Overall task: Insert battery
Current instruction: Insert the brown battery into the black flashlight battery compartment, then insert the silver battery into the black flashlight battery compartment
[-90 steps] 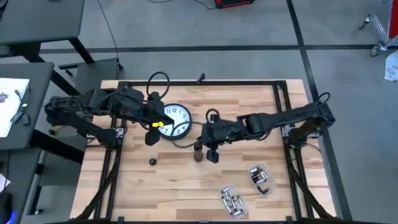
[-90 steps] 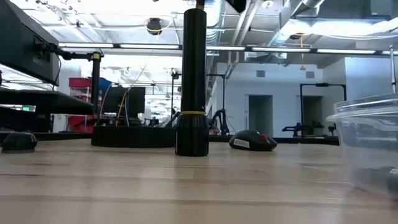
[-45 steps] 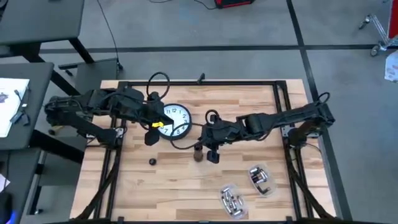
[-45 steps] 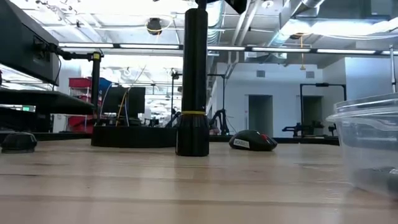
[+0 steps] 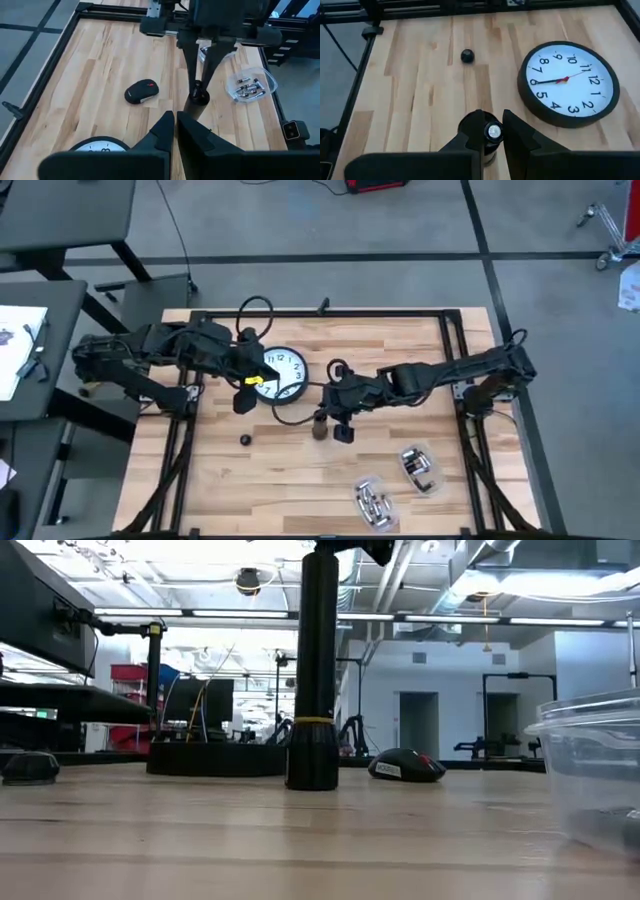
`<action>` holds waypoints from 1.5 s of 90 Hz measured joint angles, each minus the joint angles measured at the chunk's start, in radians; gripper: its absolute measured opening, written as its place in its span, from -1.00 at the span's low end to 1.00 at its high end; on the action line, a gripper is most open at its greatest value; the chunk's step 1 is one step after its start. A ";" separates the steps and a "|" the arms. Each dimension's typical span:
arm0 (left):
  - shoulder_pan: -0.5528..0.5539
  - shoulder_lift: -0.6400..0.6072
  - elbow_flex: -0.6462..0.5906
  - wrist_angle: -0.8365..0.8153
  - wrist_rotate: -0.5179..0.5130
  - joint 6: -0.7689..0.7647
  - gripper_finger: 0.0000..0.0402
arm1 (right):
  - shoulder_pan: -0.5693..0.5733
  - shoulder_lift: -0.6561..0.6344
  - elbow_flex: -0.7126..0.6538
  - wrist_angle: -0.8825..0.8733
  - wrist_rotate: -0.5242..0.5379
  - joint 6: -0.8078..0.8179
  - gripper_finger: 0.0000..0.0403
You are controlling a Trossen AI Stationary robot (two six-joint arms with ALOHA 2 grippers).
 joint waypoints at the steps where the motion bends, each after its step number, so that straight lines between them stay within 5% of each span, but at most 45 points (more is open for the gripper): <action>1: 0.000 0.000 0.000 0.000 0.000 0.000 -1.00 | 0.000 0.002 0.000 0.002 0.000 0.000 -0.86; 13: 0.000 0.000 0.000 0.001 0.000 0.000 -1.00 | -0.001 0.005 0.001 -0.006 0.000 -0.003 -0.82; 37: 0.000 0.000 0.000 -0.001 0.000 0.000 -1.00 | 0.000 0.017 0.002 0.003 -0.001 0.001 -0.19; 51: 0.000 0.000 0.000 -0.001 0.000 0.000 -1.00 | 0.002 0.010 0.061 -0.029 -0.007 0.001 0.02; 65: 0.000 0.000 0.000 -0.001 0.000 0.000 -1.00 | 0.009 -0.041 0.225 -0.286 -0.104 0.078 0.04; 79: 0.000 0.000 0.000 -0.009 0.000 -0.008 -1.00 | 0.083 -0.128 0.269 -0.660 -0.122 0.320 -0.04; 98: 0.000 0.001 0.000 -0.017 0.000 -0.012 -1.00 | 0.308 -0.220 0.075 -0.824 -0.104 0.802 -0.15; 135: 0.001 0.002 0.000 -0.027 0.000 -0.038 -1.00 | 0.604 -0.242 -0.424 -0.406 -0.137 1.220 -0.21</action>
